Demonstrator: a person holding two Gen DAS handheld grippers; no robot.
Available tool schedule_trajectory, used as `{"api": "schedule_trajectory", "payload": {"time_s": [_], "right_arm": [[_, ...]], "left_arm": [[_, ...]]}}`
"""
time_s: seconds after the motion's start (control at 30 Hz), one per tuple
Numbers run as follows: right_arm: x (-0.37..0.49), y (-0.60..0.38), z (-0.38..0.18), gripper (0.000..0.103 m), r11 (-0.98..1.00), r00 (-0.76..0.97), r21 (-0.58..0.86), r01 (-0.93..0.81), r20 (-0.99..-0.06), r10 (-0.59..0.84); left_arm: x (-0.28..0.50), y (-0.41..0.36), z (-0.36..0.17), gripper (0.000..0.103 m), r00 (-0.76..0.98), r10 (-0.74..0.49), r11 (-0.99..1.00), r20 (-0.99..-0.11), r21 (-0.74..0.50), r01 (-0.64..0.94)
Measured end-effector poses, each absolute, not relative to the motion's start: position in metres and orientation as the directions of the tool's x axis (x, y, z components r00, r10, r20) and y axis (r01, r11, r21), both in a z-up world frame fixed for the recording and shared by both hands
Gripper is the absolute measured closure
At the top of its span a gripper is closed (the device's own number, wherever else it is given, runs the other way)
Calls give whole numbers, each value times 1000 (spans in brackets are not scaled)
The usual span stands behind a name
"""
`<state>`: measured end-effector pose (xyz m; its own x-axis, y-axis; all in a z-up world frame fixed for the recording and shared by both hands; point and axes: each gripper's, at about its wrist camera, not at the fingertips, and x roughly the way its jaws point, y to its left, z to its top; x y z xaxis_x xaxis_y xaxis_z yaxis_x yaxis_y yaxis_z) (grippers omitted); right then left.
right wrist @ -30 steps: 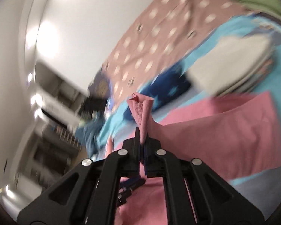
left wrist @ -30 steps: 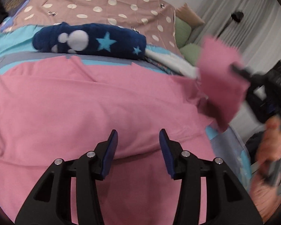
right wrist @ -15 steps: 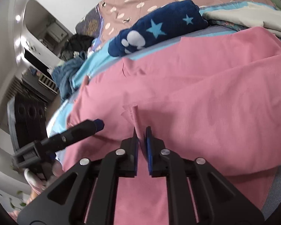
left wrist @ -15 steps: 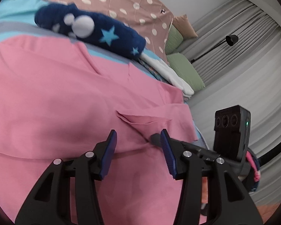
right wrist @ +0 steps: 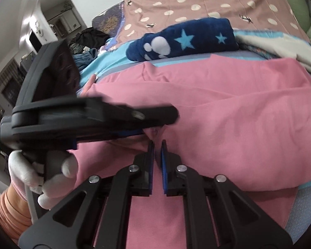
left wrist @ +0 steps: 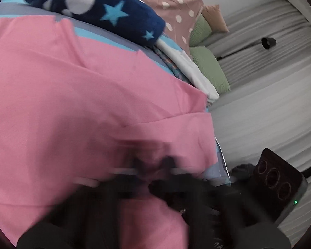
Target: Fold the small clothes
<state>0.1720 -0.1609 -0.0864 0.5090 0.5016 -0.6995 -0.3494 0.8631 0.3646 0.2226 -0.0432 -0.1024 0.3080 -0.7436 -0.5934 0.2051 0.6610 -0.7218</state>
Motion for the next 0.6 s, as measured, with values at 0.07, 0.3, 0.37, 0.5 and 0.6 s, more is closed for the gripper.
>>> {"api": "schedule_trajectory", "payload": {"time_s": [0.07,0.3,0.37,0.5,0.6], "right_arm": [[170,-161,-83,74,872,528,337,-354,-698,484],[157,-221,-51,26,935,708,281,-216,-614,348],[155,-246,-48,25,958,743,260,-122,-615,262],[154,-297,-64,25,959,728,281,36,-664,168],[157,-308,-84,25,957,671,281,66,-722,165]], "left_arm": [[220,-45,-90,102,338,-734,673,-589,-698,245],[210,-8,-5,102,524,-702,699,-482,-609,376],[207,12,15,102,577,-668,729,-470,-569,381],[206,48,31,102,642,-608,771,-467,-541,336],[206,64,35,102,669,-576,789,-469,-533,305]]}}
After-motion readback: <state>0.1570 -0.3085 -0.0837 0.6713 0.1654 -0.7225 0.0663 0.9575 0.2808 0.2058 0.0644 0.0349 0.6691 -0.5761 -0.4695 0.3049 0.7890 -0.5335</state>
